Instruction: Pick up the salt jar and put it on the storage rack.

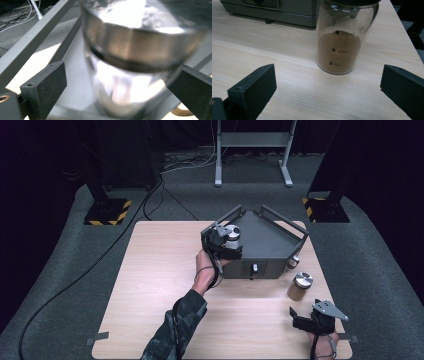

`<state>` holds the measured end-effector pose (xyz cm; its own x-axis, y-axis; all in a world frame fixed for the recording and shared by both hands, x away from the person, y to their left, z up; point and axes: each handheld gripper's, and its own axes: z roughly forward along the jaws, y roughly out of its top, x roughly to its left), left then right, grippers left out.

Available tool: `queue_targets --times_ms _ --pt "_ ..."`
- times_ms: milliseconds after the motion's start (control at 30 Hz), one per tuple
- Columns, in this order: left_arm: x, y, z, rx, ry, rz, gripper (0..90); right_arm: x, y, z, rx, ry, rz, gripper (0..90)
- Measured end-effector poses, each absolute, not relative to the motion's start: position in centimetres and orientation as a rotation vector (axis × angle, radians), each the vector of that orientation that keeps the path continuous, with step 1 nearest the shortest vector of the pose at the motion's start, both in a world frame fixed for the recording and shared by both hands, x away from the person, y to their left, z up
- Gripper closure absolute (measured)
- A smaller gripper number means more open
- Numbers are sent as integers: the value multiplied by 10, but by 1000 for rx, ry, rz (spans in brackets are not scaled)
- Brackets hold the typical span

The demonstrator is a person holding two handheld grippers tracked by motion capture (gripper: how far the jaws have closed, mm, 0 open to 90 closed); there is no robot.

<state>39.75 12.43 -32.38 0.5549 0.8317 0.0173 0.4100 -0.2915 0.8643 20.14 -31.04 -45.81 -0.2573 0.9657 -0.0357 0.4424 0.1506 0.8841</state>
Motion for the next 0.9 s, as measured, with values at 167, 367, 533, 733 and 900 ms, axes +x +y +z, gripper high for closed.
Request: queue_targets --times_ms 167,367,533,733,900 --pt "377 142 -327 1884 994 609 2 201 -310 -458 1348 1789 1049 0" --pt "344 170 -340 1875 1011 626 2 201 -311 -458 1350 1789 1051 0" --pt "320 195 -362 1916 1045 607 4 201 -311 -458 1351 1790 1051 0" --pt "288 219 -400 1939 1130 593 5 202 -310 -458 1353 1792 1045 0" --pt "266 234 -429 1962 1197 578 5 202 -310 -458 1356 1787 1046 0"
